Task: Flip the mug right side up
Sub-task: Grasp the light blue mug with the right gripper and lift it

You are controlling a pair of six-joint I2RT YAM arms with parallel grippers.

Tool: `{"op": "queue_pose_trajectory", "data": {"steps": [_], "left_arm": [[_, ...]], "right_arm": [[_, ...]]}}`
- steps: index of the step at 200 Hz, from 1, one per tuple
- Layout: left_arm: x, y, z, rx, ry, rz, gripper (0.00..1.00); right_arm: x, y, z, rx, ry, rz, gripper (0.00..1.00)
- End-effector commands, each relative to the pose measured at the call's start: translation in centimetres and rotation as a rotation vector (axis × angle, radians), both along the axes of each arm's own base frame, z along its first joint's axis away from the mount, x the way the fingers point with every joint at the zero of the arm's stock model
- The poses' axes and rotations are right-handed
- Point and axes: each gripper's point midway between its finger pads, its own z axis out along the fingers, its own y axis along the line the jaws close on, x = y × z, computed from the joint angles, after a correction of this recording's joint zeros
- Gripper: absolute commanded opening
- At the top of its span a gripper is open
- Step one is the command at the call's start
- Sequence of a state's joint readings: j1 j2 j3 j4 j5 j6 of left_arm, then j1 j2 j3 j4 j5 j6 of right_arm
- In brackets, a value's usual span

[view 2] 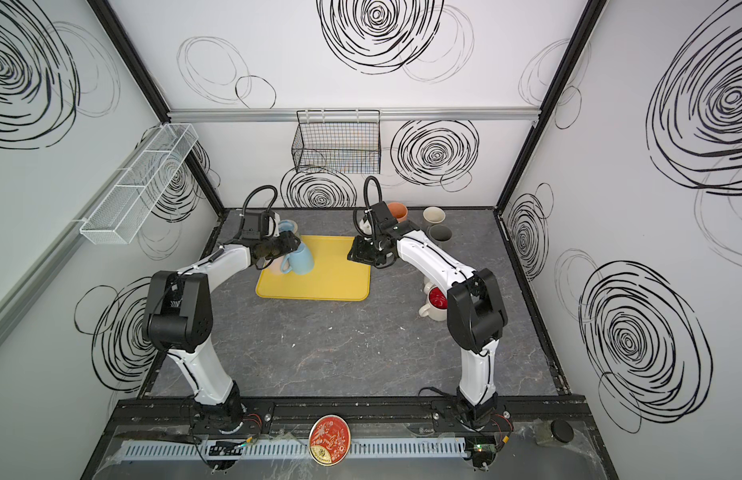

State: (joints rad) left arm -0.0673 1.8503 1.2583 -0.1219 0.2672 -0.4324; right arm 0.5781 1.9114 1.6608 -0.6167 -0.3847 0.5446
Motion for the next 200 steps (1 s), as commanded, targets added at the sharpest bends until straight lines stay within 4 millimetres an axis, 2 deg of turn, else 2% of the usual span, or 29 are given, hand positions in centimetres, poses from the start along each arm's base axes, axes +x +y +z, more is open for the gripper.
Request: {"op": "queue_pose_trajectory", "data": {"steps": [1,61,93,112,127,149,171,200], "left_arm": [[-0.6,-1.4,1.0,-0.031,-0.023,-0.010,0.54],[-3.1,-4.9,1.3,-0.127,-0.024,0.027,0.52],[-4.3,-8.6,2.7,-0.221,-0.072,0.017,0.52],[-4.8,-11.4,3.7,-0.257,-0.093,-0.025,0.52],[-4.9,-12.8,4.4,-0.272,-0.099,-0.048,0.52],[-5.3,-12.6,5.4,-0.273,-0.112,-0.037,0.52],[-6.1,-11.0,6.2,-0.268,-0.124,0.000,0.53],[-8.1,-8.4,6.1,-0.258,-0.124,0.067,0.53]], "right_arm": [[0.3,0.4,0.4,0.008,0.001,-0.005,0.41],[-0.5,0.4,-0.9,-0.007,0.031,0.000,0.41],[-1.2,0.7,-2.0,-0.026,0.061,0.009,0.41],[-1.2,0.8,-2.4,-0.054,0.062,0.016,0.41],[-1.1,0.9,-2.6,-0.094,0.054,0.026,0.42],[-1.0,1.5,-3.3,-0.180,0.036,0.059,0.44],[-0.9,2.5,-4.1,-0.269,0.009,0.108,0.45],[-0.5,3.9,-5.2,-0.361,-0.022,0.148,0.48]]}}
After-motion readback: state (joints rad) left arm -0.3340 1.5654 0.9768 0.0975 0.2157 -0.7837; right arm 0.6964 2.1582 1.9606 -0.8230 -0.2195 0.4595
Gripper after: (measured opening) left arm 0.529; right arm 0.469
